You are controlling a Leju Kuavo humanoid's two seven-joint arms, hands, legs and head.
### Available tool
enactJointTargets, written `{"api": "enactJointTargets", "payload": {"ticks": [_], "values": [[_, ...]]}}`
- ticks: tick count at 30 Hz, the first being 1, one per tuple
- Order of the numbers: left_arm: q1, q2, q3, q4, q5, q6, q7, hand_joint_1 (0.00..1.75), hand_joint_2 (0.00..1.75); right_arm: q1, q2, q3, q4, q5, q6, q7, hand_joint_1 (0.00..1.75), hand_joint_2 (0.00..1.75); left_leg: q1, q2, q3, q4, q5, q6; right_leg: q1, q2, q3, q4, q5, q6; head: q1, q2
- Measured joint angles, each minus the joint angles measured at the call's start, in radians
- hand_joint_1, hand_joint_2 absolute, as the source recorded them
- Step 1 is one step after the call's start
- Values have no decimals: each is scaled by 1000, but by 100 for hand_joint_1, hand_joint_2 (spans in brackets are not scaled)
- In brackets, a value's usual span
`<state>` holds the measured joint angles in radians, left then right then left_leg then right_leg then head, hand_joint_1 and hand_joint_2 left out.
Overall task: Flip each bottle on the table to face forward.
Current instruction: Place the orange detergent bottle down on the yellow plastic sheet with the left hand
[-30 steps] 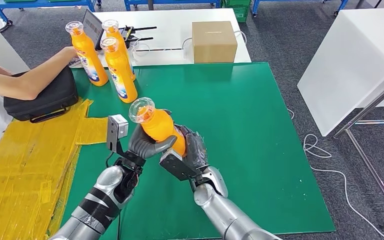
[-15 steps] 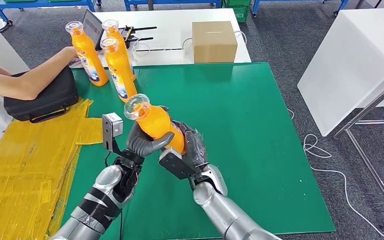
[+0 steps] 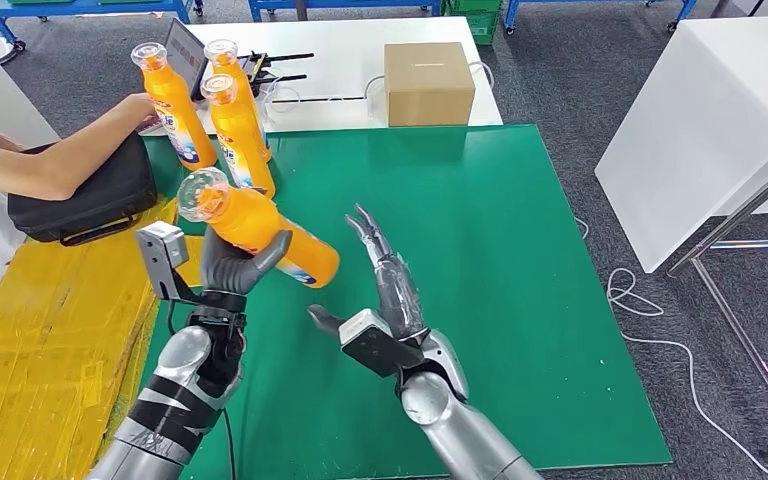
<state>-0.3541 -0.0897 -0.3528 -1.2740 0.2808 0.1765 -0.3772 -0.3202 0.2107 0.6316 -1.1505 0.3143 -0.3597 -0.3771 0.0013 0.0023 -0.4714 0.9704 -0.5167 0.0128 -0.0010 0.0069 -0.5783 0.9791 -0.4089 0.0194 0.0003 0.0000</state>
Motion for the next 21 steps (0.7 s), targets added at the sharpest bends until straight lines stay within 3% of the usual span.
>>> {"api": "enactJointTargets", "payload": {"ticks": [6, 11, 14, 18, 21], "values": [[42, 28, 88, -32, -206, 202, -70, 175, 175, 80, -99, -12, -221, -23, 57, 16, 0, 0, 0, 0, 0, 0, 0, 0, 0, 0, 0, 0, 0, 0, 0, 0], [75, 57, 131, -54, -601, 440, -82, 175, 175, 162, -166, -65, -368, -94, 135, -9, 0, 0, 0, 0, -1, 0, 0, 0, 0, 0, 0, -1, 0, 0, 0, 0], [92, 74, 141, -55, -767, 508, -60, 175, 175, 196, -194, -101, -428, -123, 164, -21, 0, 0, 0, 0, 0, 0, -1, 0, 0, 0, 0, -1, 0, 0, 0, 0], [103, 85, 148, -55, -822, 517, -40, 175, 175, 217, -213, -124, -470, -135, 177, -24, 0, 175, 0, 0, 0, 0, 0, 0, 0, 0, 0, -1, 0, 0, 0, 0], [107, 92, 151, -53, -971, 515, 24, 175, 175, 228, -222, -140, -489, -179, 218, -26, 0, 175, 0, 0, 0, 0, 0, 0, 0, 0, 0, -1, 0, 0, 0, 0]]}}
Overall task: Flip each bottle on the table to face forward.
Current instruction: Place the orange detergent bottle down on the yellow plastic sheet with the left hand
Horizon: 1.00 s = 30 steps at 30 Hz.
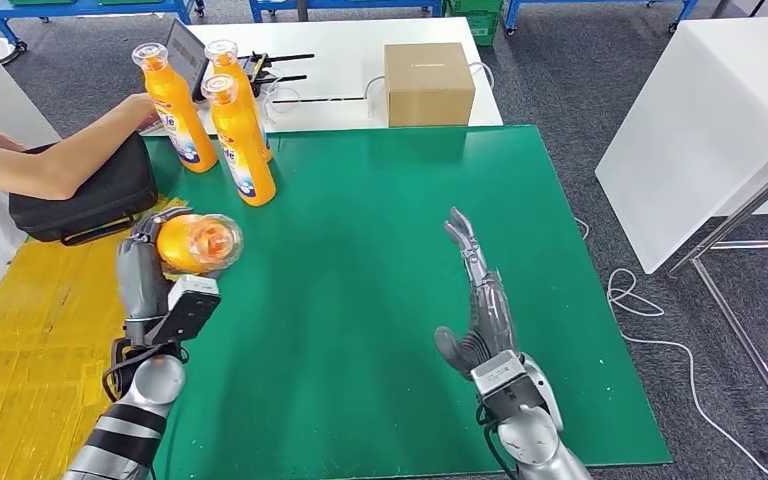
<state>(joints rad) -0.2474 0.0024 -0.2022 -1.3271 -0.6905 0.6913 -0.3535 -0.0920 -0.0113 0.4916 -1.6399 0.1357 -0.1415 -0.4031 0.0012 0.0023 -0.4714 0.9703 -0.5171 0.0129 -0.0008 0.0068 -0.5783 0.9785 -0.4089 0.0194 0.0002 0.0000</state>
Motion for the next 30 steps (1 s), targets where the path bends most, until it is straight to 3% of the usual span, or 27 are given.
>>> {"api": "enactJointTargets", "payload": {"ticks": [7, 17, 22, 30], "values": [[-24, 18, 13, 114, -453, 3, 187, 175, 175, 26, -46, -64, -22, -158, 165, 7, 0, 175, 0, 0, 0, 0, 0, 0, 0, 0, 0, 0, 0, 0, 0, 0], [-119, 47, -26, 403, -787, -4, 421, 175, 175, 52, -107, -142, -56, -172, 206, 2, 0, 175, 0, 0, 0, 0, 0, 0, 0, 0, 0, 0, 0, 0, 0, 0], [-174, 69, -41, 545, -864, -5, 506, 175, 175, 62, -123, -180, -64, -157, 212, -1, 0, 175, 0, 1, 0, 0, 0, 0, 0, 0, 0, 0, 0, 0, 0, 0], [-272, 149, -26, 759, -842, -19, 579, 175, 175, 70, -131, -207, -65, -139, 200, -2, 0, 175, 0, 1, 0, 0, 0, 0, 1, 0, 0, 1, 0, 0, 0, 0]]}}
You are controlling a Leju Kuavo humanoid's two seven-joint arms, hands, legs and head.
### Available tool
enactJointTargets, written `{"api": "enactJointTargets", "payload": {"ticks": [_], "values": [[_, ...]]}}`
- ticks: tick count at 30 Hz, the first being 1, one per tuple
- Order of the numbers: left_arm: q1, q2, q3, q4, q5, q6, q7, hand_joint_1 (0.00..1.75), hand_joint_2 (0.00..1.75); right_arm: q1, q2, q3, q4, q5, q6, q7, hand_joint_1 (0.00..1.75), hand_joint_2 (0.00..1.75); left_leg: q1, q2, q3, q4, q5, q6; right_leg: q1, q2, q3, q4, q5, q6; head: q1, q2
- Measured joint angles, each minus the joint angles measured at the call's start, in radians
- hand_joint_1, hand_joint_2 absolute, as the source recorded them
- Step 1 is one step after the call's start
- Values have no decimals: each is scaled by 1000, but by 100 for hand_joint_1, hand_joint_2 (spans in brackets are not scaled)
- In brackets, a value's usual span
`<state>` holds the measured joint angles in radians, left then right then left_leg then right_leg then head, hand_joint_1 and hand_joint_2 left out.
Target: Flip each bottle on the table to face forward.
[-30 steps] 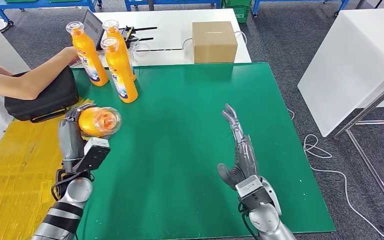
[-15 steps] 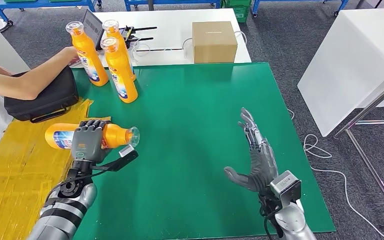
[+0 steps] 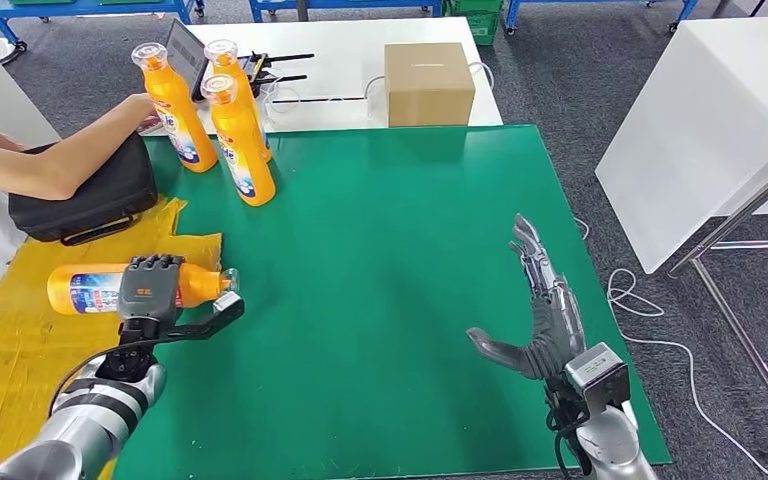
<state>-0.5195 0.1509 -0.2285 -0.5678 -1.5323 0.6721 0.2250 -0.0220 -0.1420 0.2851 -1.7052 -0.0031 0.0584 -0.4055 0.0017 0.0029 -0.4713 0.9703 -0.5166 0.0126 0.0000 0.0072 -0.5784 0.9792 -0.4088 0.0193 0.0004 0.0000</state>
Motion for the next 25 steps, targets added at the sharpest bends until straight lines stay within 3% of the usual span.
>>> {"api": "enactJointTargets", "payload": {"ticks": [8, 12, 17, 25], "values": [[-36, 53, 67, 89, 39, 11, -11, 175, 175, 10, -1, -13, -1, 3, -12, 0, 0, 175, 0, 0, 0, 0, 0, 0, -1, 0, 0, 0, 0, 0, 0, 0], [-42, 54, 99, 103, 103, -5, -93, 7, 175, 10, -1, -15, -1, 4, -19, 0, 0, 175, -1, 0, 0, 0, 0, 0, -1, 0, 0, -1, 0, 0, 0, 0], [-50, 42, 141, 109, 219, -85, -279, 0, 175, 10, 1, -15, -1, 13, -24, 0, 0, 175, -1, -1, 0, 0, 0, 0, -1, -1, 0, -1, 0, 0, 0, 0], [-52, 22, 160, 110, 231, -98, -298, 0, 175, 10, 3, -15, -1, 16, -25, 1, 0, 175, -1, -1, 1, 0, 0, 0, -1, -1, 0, -1, 0, 0, 0, 0]]}}
